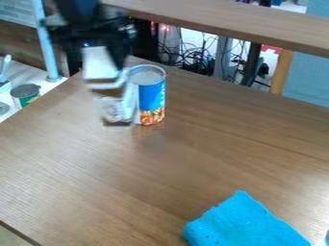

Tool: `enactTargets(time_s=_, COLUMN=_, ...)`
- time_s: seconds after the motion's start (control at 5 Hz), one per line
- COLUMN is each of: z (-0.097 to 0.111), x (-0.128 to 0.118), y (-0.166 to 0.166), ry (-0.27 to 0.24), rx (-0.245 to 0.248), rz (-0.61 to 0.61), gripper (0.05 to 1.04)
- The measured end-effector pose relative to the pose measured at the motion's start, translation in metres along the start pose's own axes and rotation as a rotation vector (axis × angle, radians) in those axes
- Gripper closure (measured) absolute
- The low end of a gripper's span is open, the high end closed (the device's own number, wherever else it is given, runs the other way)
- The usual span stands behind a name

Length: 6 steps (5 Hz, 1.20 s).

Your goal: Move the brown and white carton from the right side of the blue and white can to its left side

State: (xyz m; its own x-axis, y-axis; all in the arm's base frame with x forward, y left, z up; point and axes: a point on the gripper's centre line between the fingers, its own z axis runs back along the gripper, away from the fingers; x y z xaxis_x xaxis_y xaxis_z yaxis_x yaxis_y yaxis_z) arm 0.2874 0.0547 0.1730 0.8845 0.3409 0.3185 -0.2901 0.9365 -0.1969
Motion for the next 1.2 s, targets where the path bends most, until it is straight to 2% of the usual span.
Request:
enactTargets(time_s=0.2, z=0.008, x=-0.011, y=0.035, ry=0.0, rx=0.043, rz=0.06, gripper=0.267)
enactTargets(time_s=0.4, z=-0.006, x=-0.016, y=0.05, ry=-0.039, rx=0.099, rz=0.05, gripper=0.267)
enactTargets(time_s=0.6, z=-0.029, x=-0.008, y=0.05, ry=-0.076, rx=0.17, rz=0.031, gripper=0.267)
enactTargets(time_s=0.8, z=-0.051, x=-0.001, y=0.036, ry=-0.095, rx=0.203, rz=0.002, gripper=0.267)
enactTargets(time_s=1.0, z=-0.066, x=-0.001, y=0.038, ry=-0.049, rx=0.208, rz=0.017, gripper=0.267)
enactTargets(time_s=1.2, z=-0.068, x=0.004, y=0.037, ry=-0.046, rx=0.208, rz=0.019, gripper=0.223)
